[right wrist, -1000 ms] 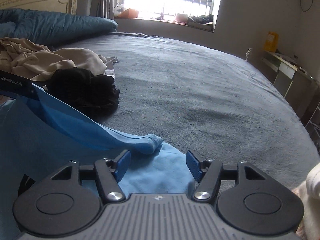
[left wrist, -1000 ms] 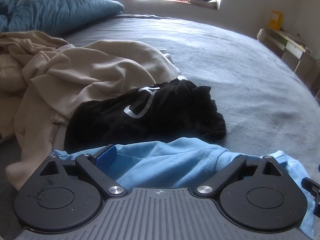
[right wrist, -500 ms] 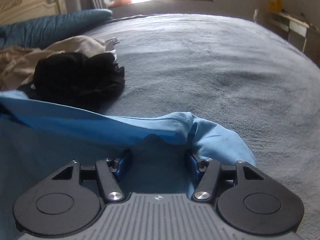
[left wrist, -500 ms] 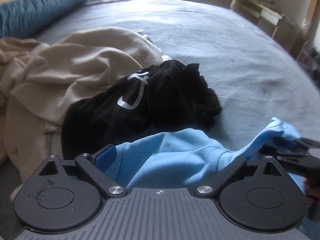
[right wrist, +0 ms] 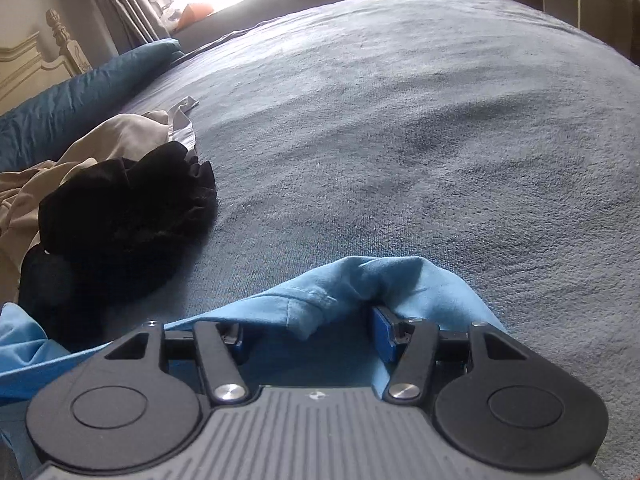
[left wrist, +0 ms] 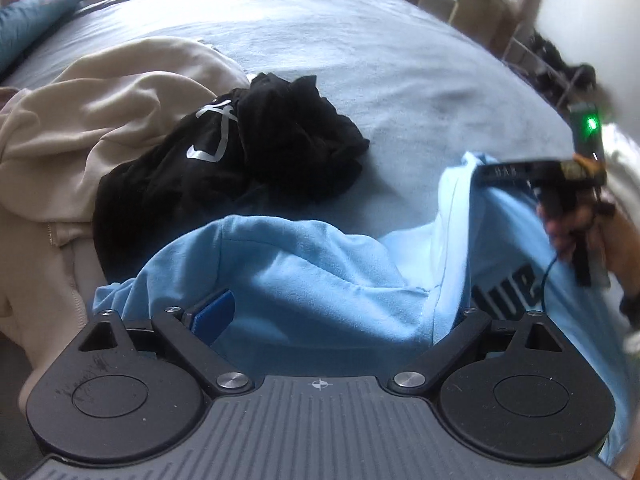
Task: Fold clothes
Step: 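Lower the light-blue shirt onto the bed with both grippers, laying it flat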
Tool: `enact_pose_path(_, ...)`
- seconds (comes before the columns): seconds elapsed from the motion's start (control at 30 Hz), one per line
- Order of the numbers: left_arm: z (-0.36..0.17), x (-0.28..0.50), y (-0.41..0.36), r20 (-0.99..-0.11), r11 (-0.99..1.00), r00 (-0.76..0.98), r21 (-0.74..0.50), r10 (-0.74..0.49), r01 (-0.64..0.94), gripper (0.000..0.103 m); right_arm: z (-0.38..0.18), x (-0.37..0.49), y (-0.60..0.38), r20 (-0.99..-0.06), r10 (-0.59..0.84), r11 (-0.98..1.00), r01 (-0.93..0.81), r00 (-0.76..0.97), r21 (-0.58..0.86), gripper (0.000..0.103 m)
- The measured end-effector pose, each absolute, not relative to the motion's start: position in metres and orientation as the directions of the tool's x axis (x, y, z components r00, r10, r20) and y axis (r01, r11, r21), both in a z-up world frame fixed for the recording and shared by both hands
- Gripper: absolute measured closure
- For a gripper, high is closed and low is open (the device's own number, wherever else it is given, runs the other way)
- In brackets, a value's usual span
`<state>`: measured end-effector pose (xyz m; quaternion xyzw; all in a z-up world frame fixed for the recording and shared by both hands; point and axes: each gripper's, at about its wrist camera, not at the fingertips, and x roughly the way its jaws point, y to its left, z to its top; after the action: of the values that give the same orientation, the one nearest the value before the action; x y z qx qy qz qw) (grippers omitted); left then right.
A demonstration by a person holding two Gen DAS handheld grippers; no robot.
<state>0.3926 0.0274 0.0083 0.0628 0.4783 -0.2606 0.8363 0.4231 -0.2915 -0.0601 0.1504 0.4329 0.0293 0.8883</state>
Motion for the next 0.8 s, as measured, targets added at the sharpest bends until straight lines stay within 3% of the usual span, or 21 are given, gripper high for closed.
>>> enact_pose_path(0.1,0.01,0.386,0.033,-0.836,0.826,0.374,-0.155,-0.402,0.542,0.01,-0.06,0.431,-0.291,-0.772,0.183,0.951,0.089,0.609,0.295,0.045)
enact_pose_path(0.27,0.029,0.368,0.047,-0.705,0.771,0.459,-0.197,-0.541,0.606,0.007,-0.062,0.443,-0.295,-0.781,0.16,0.949,0.125,0.604,0.291,0.046)
enact_pose_path(0.47,0.031,0.375,0.078,-0.686,0.897,0.599,-0.194,-0.414,0.398,0.006,-0.05,0.427,-0.298,-0.781,0.199,0.952,0.074,0.592,0.298,0.042)
enact_pose_path(0.63,0.039,0.355,0.127,-0.64,0.923,0.671,-0.329,-0.375,0.202,0.006,-0.022,0.38,-0.317,-0.792,0.283,0.933,0.038,0.541,0.358,0.038)
enact_pose_path(0.8,0.074,0.282,0.159,-0.546,0.895,0.739,-0.411,-0.394,0.174,0.006,0.024,0.278,-0.339,-0.744,0.307,0.928,-0.012,0.593,0.373,0.037)
